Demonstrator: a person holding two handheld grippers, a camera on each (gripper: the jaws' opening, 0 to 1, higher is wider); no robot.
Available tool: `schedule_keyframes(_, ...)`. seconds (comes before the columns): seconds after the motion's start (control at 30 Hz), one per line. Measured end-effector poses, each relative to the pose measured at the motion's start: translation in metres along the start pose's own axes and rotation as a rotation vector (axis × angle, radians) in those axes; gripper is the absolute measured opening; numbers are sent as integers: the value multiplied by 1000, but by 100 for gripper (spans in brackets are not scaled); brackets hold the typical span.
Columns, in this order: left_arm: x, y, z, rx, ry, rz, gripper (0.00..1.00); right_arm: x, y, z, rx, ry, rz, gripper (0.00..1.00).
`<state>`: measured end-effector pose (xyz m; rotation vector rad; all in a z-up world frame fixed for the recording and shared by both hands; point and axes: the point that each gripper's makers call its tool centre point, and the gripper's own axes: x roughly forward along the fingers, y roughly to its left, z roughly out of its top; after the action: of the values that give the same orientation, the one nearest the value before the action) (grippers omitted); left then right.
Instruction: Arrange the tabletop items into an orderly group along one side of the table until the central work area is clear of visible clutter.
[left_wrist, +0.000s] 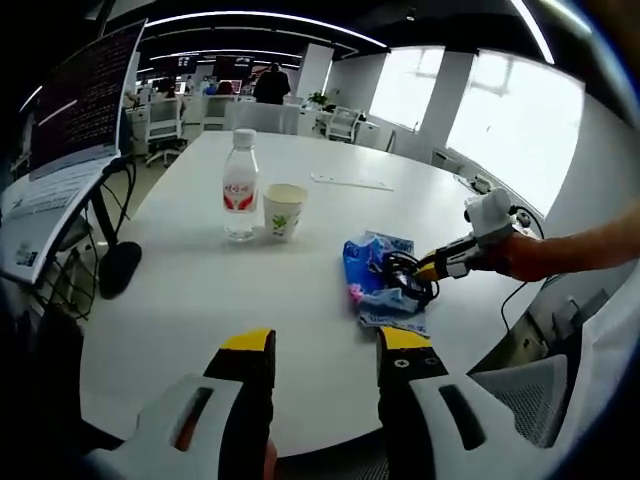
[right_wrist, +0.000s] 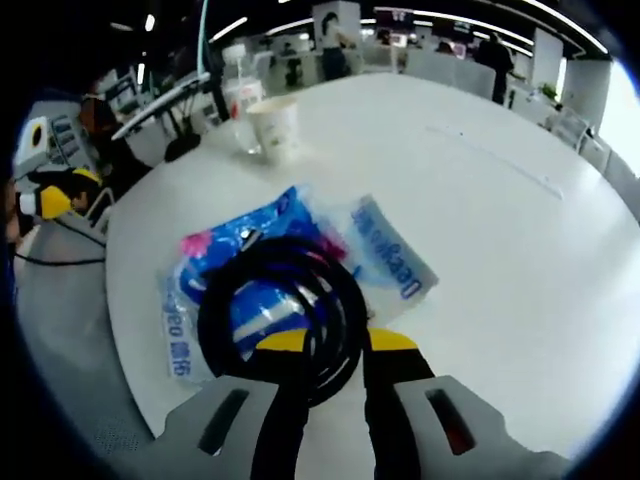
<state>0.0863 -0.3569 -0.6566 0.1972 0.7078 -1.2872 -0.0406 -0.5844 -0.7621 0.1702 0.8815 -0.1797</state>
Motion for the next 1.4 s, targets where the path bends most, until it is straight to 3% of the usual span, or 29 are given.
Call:
schedule_keyframes(0.57, 2, -5, 1, 6, 4, -7, 39, 5, 0, -4, -85, 24, -36, 16)
schedule_keyframes(0.83, 3, -8, 3, 8, 1, -11, 39, -2, -1, -2, -17, 7, -40, 6)
schedule_keyframes(1.4, 4, -10, 0, 3, 8, -10, 38, -33, 8, 16, 29, -124, -45, 3)
